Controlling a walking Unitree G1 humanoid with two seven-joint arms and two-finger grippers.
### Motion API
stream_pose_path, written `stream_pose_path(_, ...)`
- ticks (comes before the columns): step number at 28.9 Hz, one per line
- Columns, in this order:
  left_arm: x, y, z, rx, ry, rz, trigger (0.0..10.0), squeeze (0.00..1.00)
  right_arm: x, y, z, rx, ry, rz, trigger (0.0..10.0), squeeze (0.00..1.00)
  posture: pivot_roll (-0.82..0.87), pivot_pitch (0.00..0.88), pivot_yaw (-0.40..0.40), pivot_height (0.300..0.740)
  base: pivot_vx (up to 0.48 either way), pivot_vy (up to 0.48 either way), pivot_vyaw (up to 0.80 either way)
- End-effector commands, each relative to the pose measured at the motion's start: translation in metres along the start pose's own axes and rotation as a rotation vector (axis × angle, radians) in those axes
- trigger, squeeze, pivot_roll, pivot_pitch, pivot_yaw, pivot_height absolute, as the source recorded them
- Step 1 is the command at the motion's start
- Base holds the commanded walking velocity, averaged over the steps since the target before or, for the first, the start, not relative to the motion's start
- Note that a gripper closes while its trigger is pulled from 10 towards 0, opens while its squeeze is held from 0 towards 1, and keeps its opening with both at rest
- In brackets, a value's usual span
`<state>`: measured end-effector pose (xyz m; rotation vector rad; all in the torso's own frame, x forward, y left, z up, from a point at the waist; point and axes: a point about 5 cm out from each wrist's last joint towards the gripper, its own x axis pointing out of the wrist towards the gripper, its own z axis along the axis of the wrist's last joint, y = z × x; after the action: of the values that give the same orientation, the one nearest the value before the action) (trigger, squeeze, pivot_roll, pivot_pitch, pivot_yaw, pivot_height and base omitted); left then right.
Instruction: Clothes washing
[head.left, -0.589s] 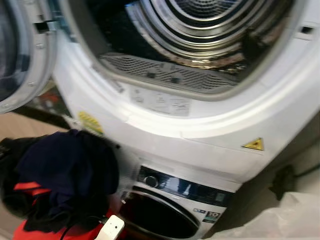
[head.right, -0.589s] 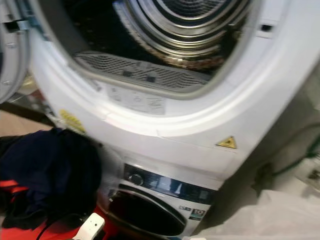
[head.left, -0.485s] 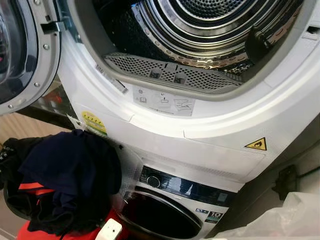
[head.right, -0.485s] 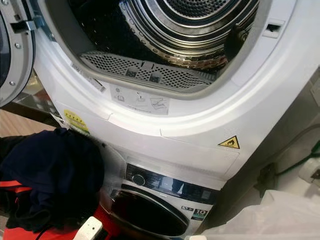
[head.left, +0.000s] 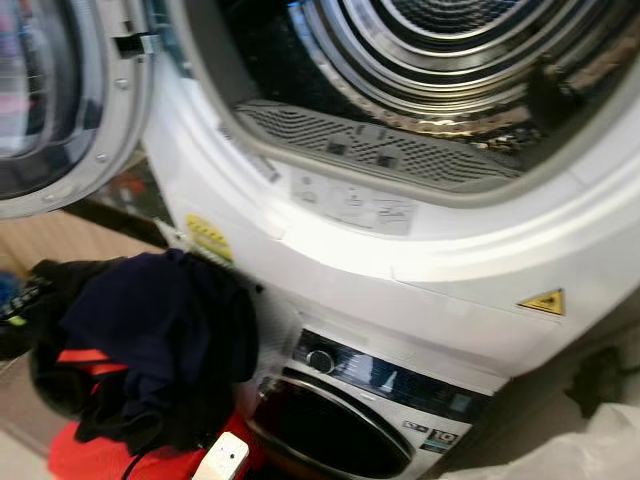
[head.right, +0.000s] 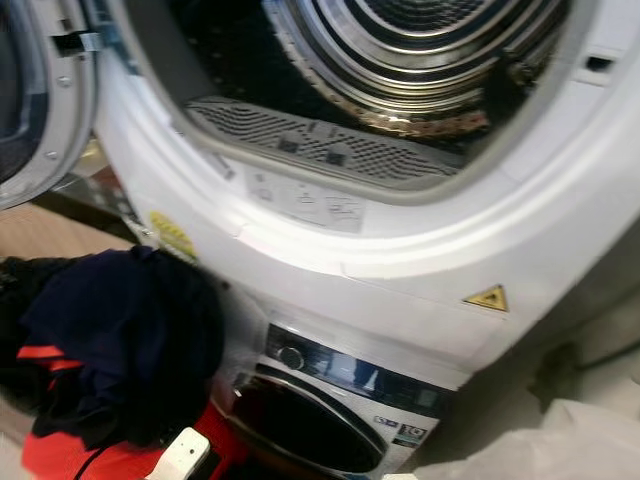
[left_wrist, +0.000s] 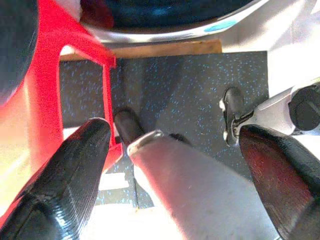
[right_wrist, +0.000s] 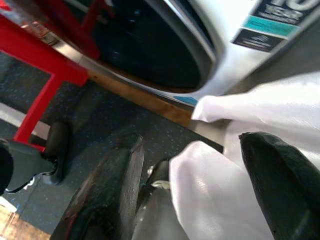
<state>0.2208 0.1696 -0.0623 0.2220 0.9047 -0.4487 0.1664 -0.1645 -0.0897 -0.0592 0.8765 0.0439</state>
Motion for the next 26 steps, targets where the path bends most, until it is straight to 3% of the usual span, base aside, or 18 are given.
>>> stream_pose_path(1, -0.0004, -0.0014, -0.0047, 0.011, 0.015, -0.004, 10.0, 0.0, -0.0023, -0.0012, -0.0077, 0.014, 0.023, -0.006, 10.0, 0.0, 0.01, 0.082, -0.051, 0.74, 0.0, 0.0, 0.8)
stream_pose_path(9, -0.0007, 0.0001, -0.0032, 0.044, 0.004, 0.012, 10.0, 0.0, -0.0022, 0.0002, -0.0073, 0.012, 0.02, -0.004, 10.0, 0.0, 0.01, 0.084, -0.05, 0.74, 0.0, 0.0, 0.56)
stream_pose_path(13, -0.0003, 0.0012, -0.0012, 0.043, -0.002, 0.032, 10.0, 0.0, -0.002, 0.0002, -0.007, 0.013, 0.02, -0.002, 10.0, 0.0, 0.0, 0.083, -0.051, 0.74, 0.0, -0.376, 0.73)
stream_pose_path(17, -0.0003, 0.0013, -0.0006, 0.048, -0.003, 0.035, 10.0, 0.0, -0.0021, 0.0, -0.007, 0.017, 0.02, -0.003, 10.0, 0.0, 0.01, 0.083, -0.05, 0.74, 0.0, 0.0, 0.68)
stream_pose_path(26, -0.0004, 0.001, -0.0019, 0.046, 0.001, 0.03, 10.0, 0.0, -0.002, 0.0002, -0.0073, 0.026, 0.024, -0.004, 10.0, 0.0, 0.01, 0.083, -0.05, 0.74, 0.0, 0.0, 0.0)
